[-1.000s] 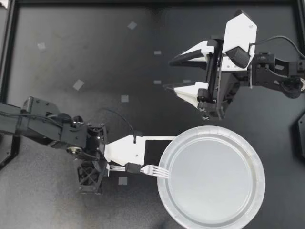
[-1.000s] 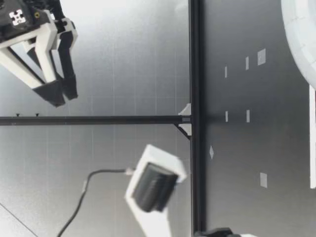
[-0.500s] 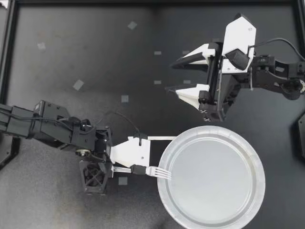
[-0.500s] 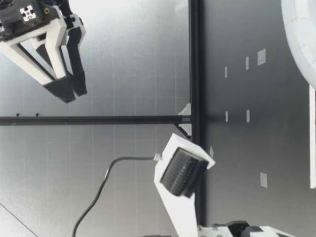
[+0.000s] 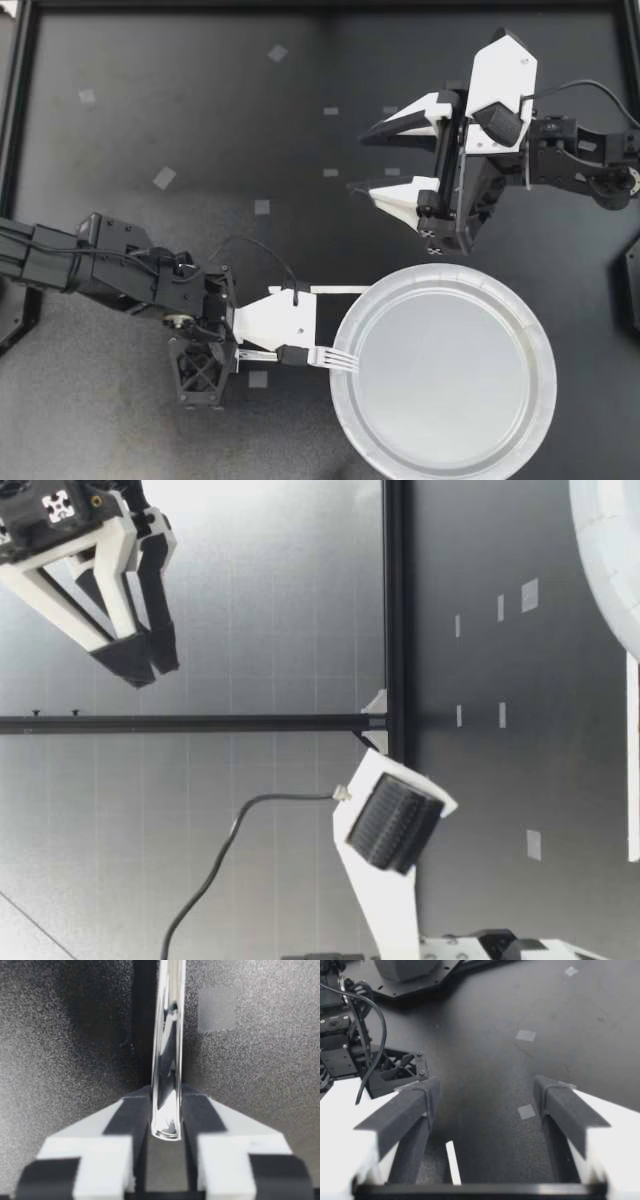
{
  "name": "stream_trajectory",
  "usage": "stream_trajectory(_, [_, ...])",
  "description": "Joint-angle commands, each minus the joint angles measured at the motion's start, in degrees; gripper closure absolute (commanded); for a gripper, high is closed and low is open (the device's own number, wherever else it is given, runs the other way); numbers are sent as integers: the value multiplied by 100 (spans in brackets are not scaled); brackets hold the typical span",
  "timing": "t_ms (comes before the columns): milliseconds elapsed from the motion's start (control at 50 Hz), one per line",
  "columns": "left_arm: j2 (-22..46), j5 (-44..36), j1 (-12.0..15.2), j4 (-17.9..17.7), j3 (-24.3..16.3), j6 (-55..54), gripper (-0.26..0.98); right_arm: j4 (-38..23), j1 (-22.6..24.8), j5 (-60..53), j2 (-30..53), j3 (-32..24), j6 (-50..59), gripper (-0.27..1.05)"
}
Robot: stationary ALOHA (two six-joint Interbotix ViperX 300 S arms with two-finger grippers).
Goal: Pick up the fork and place it on the plate.
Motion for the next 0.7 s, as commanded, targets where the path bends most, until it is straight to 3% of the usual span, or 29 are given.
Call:
stream_trajectory(0, [-70, 35, -18, -35, -97, 9, 39, 0, -9, -26, -44, -70, 9, 5])
stream_trajectory(120, [-62, 44, -18, -35, -97, 0, 13, 0, -9, -26, -35, -70, 9, 5])
stream_trajectory(160, [-70, 44, -18, -44, -97, 9, 9, 9, -9, -26, -35, -70, 18, 5])
stream_trajectory(400, [-387, 158, -9, 9, -158, 62, 11, 0, -9, -26, -53, -44, 9, 5])
stream_trajectory(680, [-1433, -220, -9, 483, -396, 79, 11, -176, 123, -79, -360, -79, -97, 5])
